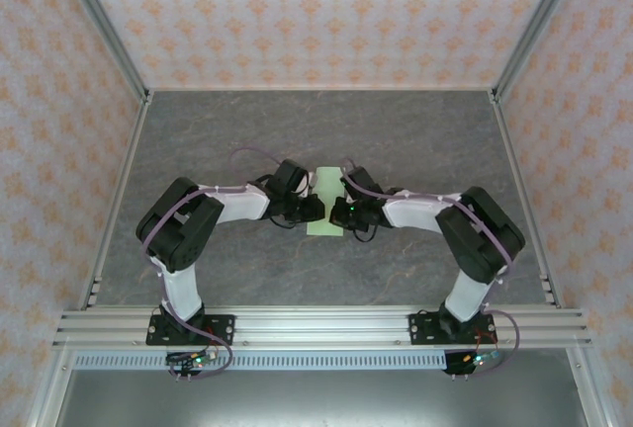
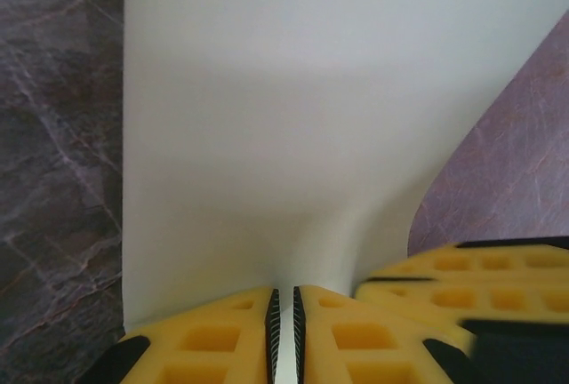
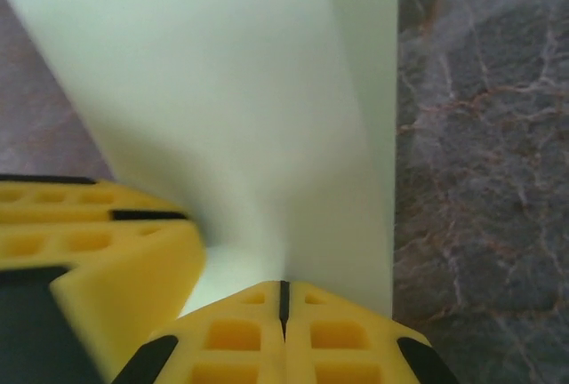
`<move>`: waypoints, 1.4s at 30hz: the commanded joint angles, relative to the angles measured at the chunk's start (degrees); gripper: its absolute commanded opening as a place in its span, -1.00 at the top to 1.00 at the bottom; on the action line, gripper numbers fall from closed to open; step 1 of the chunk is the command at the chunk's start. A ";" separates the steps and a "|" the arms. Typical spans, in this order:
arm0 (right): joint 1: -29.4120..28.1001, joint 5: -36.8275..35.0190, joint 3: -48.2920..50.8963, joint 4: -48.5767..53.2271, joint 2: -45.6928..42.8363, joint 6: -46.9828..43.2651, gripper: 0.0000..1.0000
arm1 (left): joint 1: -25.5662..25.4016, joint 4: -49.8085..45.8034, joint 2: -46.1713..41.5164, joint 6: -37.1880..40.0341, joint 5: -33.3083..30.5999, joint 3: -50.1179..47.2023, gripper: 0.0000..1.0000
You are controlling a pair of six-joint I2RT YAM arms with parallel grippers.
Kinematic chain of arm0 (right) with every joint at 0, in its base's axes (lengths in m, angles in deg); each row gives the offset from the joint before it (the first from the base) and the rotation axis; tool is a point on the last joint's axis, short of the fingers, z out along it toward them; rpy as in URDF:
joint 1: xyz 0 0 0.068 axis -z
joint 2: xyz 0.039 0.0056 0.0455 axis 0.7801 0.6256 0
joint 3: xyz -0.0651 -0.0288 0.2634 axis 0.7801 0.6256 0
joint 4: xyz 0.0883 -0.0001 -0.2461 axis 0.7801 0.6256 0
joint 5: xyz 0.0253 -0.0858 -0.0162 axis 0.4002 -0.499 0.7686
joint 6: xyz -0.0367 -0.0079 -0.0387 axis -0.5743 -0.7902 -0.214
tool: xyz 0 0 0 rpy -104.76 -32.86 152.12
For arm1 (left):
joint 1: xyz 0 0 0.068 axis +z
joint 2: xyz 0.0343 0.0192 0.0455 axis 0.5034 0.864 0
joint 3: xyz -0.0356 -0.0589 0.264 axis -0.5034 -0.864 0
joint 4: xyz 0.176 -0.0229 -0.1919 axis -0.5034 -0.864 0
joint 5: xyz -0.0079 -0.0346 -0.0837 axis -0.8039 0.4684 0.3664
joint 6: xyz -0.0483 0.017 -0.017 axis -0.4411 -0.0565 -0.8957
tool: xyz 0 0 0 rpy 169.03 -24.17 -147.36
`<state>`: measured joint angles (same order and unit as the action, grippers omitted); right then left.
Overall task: Fold a paper plane with a square sheet of paper (fold left side to right side)
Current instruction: Hold the square sheet of paper at the center of the table, then first fold the square sheet of paper in half at the center of the table.
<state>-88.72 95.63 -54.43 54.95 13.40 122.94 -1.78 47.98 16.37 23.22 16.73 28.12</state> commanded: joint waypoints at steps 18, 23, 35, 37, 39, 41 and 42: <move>-0.15 -6.96 1.24 8.33 1.92 -2.42 0.87 | 0.43 -8.50 2.94 1.07 -7.35 10.05 0.65; -0.14 -6.90 0.80 9.47 2.24 -3.10 0.87 | 1.16 -8.04 5.36 1.44 -7.70 9.84 0.65; -0.08 -9.44 -0.92 16.49 3.11 -6.78 0.87 | 3.14 -8.91 8.00 0.88 -12.32 12.68 0.65; 0.01 -9.20 -0.48 16.12 3.21 -6.85 0.87 | 3.62 -9.27 8.22 0.97 -13.22 13.28 0.65; 0.01 -8.70 -0.29 15.77 3.30 -6.96 0.87 | 4.28 -9.48 8.62 0.97 -13.67 13.87 0.65; -0.03 -8.08 -0.12 15.36 3.60 -6.89 0.87 | 4.92 -9.68 9.17 0.94 -14.25 14.62 0.65; 0.01 -7.87 -0.07 15.20 3.64 -6.89 0.87 | 5.25 -9.89 9.37 1.11 -14.63 15.03 0.65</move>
<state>-89.03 91.60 -57.11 60.48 13.88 117.23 0.40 39.83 23.61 23.53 10.20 41.45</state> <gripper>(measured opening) 0.066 0.175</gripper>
